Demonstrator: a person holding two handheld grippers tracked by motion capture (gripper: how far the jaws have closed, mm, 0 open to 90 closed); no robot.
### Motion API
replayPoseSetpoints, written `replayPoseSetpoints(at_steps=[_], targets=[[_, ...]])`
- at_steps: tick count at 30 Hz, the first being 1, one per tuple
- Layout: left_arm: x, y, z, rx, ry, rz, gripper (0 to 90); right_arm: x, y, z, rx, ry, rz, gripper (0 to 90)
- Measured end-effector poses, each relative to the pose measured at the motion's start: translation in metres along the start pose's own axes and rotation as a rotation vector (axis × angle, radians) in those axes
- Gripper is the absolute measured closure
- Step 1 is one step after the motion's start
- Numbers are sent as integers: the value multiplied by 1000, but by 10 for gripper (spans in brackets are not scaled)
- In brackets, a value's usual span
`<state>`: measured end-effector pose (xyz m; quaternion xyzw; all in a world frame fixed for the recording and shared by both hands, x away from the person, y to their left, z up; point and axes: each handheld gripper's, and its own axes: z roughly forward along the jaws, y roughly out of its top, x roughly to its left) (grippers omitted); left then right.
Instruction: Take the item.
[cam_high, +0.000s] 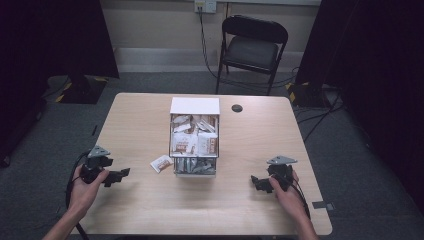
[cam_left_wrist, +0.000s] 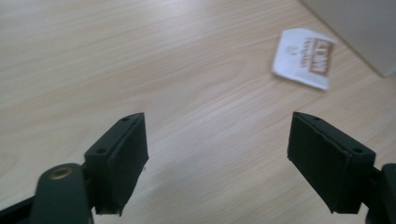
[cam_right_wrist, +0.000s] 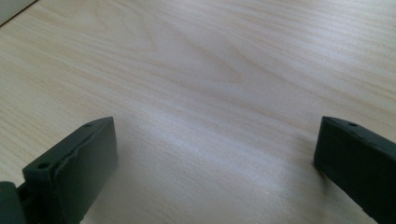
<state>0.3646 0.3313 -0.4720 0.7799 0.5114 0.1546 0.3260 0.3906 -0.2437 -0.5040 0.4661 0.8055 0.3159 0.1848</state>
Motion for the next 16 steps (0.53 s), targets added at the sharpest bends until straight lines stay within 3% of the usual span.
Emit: replayPoseSetpoints(at_steps=[4,5,6,7,12,16], targets=[[8,-17,12,23,31,-25,197,0,0,0,0,0,-1,0],[8,-19,13,24,63,-33,203,0,0,0,0,0,2,0],[8,-21,16,36,87,-22,205,0,0,0,0,0,-1,0],[8,-22,17,37,84,-9,205,0,0,0,0,0,1,0],[10,-31,23,-55,92,-8,113,0,0,0,1,-1,1,0],[6,-32,24,-63,109,-27,72,0,0,0,0,-1,1,0]])
